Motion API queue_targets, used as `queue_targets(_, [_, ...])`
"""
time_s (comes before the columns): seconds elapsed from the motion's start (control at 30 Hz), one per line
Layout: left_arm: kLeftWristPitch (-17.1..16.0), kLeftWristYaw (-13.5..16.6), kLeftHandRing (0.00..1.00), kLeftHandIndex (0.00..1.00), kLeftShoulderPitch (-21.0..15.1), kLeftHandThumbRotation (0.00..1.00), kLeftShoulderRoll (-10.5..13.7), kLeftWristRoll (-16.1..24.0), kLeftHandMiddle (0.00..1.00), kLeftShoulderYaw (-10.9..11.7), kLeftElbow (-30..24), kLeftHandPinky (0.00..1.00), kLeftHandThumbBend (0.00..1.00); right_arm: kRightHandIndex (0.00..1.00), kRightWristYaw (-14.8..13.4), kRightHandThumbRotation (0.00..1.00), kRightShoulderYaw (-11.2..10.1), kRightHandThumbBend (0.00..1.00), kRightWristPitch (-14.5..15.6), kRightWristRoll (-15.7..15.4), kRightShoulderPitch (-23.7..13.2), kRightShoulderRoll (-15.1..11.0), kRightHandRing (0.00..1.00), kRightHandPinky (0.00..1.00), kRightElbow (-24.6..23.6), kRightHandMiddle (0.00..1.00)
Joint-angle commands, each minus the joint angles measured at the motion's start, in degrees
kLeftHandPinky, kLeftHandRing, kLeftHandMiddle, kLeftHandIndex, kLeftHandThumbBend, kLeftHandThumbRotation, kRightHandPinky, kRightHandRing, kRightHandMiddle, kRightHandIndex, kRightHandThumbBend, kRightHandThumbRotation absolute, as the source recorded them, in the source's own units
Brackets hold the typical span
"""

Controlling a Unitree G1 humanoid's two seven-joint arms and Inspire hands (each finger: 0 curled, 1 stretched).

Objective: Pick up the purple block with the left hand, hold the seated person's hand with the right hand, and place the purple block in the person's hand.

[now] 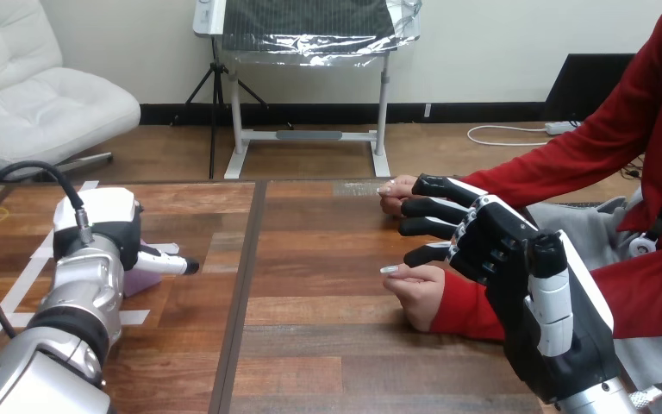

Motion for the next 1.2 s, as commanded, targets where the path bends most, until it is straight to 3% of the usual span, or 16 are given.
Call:
queue_targets(0.0, [0.3, 0.0, 0.94, 0.93, -4.7, 0.73, -0.6, 1.3, 0.95, -1.4, 0.0, 0.96, 0.88, 0.78, 0.2, 1.0, 0.4, 0.86, -1.4, 0.5, -2.8, 0.8, 0.73, 0.61, -0.5, 0.75])
queue_targets(0.7, [2.0, -5.8, 0.95, 0.93, -4.6, 0.8, -1.7, 0.6, 0.95, -2.1, 0.3, 1.0, 0.81, 0.78, 0.5, 1.0, 0.1, 0.86, -2.1, 0.9, -2.9, 0.7, 0.72, 0.61, -0.4, 0.75])
queue_targets(1.17, [1.6, -6.1, 0.92, 0.89, -4.2, 0.78, -1.6, -1.1, 0.91, -0.7, 0.0, 0.97, 0.76, 0.78, 0.4, 1.0, 0.0, 0.87, -2.1, 0.5, -3.0, 0.7, 0.72, 0.61, -0.5, 0.75])
